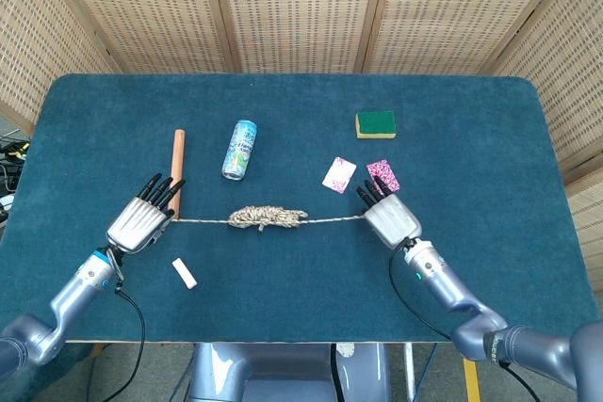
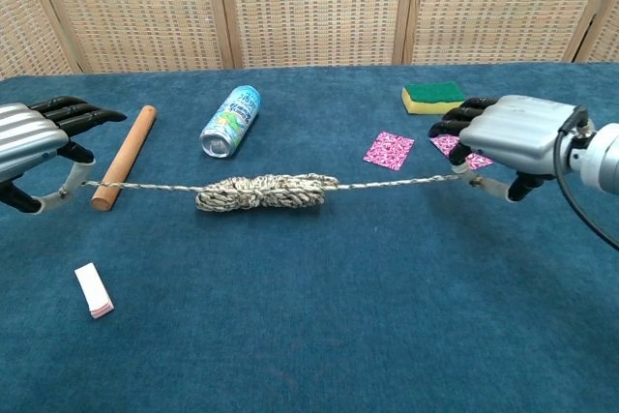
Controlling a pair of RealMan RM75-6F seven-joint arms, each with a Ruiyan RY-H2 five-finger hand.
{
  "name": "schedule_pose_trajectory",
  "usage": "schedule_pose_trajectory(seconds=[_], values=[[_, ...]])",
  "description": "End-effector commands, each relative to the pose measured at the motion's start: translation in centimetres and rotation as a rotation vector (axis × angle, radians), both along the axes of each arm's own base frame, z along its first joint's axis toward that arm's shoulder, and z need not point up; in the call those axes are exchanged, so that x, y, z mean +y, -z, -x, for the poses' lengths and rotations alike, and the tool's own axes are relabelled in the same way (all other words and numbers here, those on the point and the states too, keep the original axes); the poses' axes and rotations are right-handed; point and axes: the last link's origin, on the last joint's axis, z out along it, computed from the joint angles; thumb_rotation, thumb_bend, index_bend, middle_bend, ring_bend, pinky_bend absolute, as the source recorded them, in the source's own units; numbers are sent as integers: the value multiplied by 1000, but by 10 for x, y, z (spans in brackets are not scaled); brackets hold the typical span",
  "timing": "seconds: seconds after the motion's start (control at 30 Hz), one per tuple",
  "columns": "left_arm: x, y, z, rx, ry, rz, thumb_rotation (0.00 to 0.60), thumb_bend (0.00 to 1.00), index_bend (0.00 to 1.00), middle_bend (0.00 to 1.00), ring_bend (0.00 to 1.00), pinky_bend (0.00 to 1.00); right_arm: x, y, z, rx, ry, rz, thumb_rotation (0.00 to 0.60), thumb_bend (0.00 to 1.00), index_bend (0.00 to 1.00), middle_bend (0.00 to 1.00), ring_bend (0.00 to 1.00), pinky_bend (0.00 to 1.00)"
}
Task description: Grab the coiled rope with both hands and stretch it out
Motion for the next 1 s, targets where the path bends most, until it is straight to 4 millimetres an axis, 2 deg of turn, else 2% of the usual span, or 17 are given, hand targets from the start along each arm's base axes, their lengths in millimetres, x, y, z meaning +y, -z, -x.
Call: schedule_pose_trajectory(seconds=[0.03,0.27,0.6,0.63,0.67,0.7,0.73,0.77,0.8,0.83,0.9,1.0], values=[[0,-8,14,12,-26,-15,600,388,709,0,0,0,3,-14,15,20,22,23,600,490,690,78,0,0],[-1,-14,29,17,-52,-27,600,389,710,0,0,0,6,-29,32,38,42,49,600,489,690,78,0,0],[-3,-13,28,3,-48,-26,600,384,706,0,0,0,8,-30,38,31,56,49,600,487,681,77,0,0],[-3,-13,28,1,-50,-26,600,337,649,0,0,0,8,-30,38,28,55,49,600,483,641,71,0,0],[-3,-13,28,-1,-54,-23,600,238,493,0,0,0,9,-30,38,24,54,50,600,478,582,63,0,0],[-3,-14,28,-7,-62,-16,600,161,350,0,0,0,9,-31,38,17,54,52,600,458,450,46,0,0],[-4,-14,28,-14,-69,-10,600,58,153,0,0,0,10,-32,37,9,56,55,600,404,290,25,0,0],[-5,-16,27,-31,-79,1,600,6,26,0,0,0,10,-33,37,-4,58,61,600,348,189,14,0,0],[-6,-18,25,-54,-88,10,600,0,0,0,0,0,11,-35,35,-22,59,71,600,238,81,4,0,0],[-7,-21,23,-78,-92,15,600,0,0,0,0,0,13,-38,33,-45,55,84,600,125,22,0,0,0],[-10,-30,16,-135,-91,8,600,0,0,0,0,0,18,-45,29,-101,46,116,600,17,0,0,0,0],[-16,-46,9,-214,-99,-20,600,0,0,0,0,0,29,-58,25,-201,37,156,600,0,0,0,0,0]])
